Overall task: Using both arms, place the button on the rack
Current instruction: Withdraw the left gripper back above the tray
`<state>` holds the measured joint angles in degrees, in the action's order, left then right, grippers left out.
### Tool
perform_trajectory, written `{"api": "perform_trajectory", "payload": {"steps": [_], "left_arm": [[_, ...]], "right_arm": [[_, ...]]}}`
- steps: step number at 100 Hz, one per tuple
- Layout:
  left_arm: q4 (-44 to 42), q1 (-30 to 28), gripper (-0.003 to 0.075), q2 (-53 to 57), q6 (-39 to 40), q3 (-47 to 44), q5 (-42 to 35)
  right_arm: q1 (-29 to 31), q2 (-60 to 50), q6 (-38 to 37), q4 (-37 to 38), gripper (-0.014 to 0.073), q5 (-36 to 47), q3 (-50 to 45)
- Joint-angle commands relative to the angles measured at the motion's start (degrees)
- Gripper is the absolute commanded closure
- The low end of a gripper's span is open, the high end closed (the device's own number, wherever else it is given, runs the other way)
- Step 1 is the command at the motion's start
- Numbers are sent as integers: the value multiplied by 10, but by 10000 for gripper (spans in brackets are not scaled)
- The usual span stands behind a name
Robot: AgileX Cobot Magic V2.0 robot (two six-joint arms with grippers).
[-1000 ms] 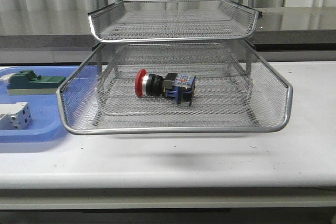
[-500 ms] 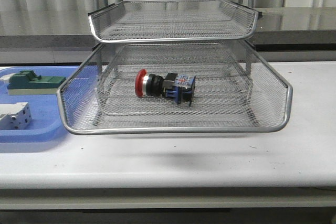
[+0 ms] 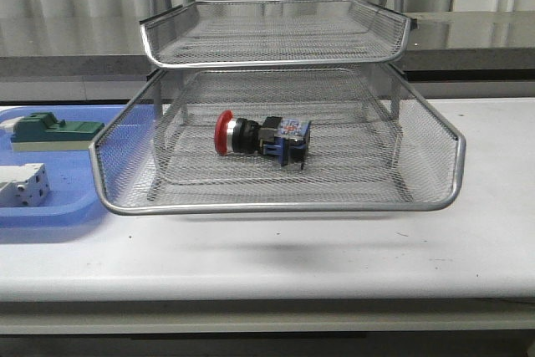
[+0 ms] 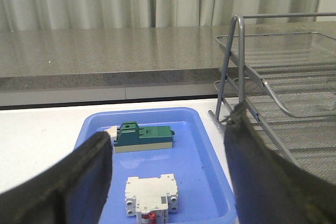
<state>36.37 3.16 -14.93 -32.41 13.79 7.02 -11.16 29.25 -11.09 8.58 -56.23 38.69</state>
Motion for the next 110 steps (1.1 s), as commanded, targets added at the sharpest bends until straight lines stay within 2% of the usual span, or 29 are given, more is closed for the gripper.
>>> {"api": "perform_trajectory", "payload": {"steps": [1, 10, 17, 36, 46, 110], "left_arm": [[10, -1, 281, -4, 6, 16, -44], [10, -1, 287, -4, 6, 16, -44], [10, -1, 339, -4, 6, 16, -44], [10, -1, 618, -4, 6, 16, -44], [10, -1, 740, -4, 6, 16, -44], [10, -1, 741, -4, 6, 16, -44]], "right_arm": [[0, 1, 0, 12, 664, 29, 21], [0, 1, 0, 12, 664, 29, 21], [0, 1, 0, 12, 664, 29, 21], [0, 1, 0, 12, 664, 29, 21], [0, 1, 0, 12, 664, 29, 21], [0, 1, 0, 6, 664, 29, 21]]}}
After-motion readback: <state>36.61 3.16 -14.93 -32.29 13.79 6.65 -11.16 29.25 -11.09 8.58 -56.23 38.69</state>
